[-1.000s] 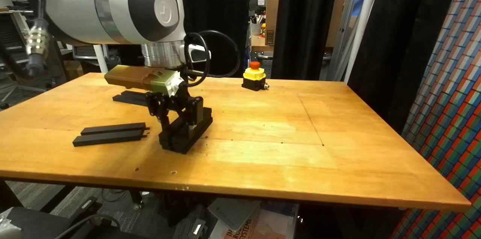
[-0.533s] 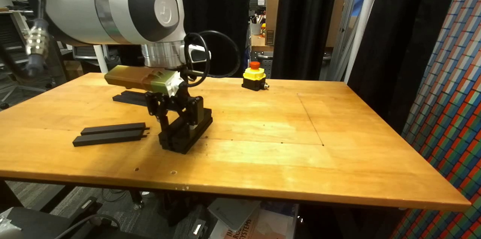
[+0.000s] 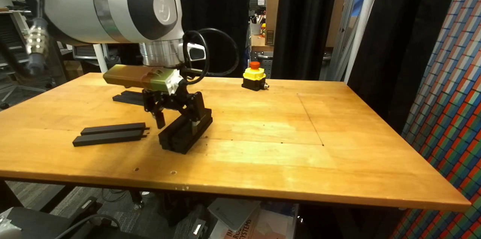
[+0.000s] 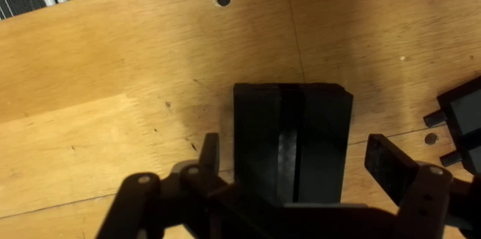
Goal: Arrange the black objects together on the table
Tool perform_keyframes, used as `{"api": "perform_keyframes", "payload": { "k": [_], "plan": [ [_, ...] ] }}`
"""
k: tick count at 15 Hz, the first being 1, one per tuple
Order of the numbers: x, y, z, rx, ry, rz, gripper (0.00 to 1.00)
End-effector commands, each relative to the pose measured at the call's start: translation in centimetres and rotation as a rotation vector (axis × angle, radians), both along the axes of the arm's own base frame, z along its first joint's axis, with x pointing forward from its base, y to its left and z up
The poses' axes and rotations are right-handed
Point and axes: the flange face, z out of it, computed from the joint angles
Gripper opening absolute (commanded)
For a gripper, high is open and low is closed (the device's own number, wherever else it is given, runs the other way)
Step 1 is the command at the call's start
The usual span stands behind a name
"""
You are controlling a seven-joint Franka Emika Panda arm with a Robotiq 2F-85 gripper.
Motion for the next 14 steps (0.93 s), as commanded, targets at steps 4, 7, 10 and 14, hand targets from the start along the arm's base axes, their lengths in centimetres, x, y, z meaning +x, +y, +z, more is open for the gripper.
{"api": "perform_keyframes", "payload": {
  "k": [4, 7, 10, 14],
  "plan": [
    [-0.9, 5.2, 4.1, -0.076, -0.066, 0.158, 1.00],
    [-0.3, 8.9, 5.1, -0.095, -0.088, 0.303, 1.00],
    [0.6, 12.2, 5.6, -0.105, -0.112, 0.403, 1.00],
    [2.2, 14.8, 5.8, -0.061, -0.135, 0.327, 1.00]
  ]
}}
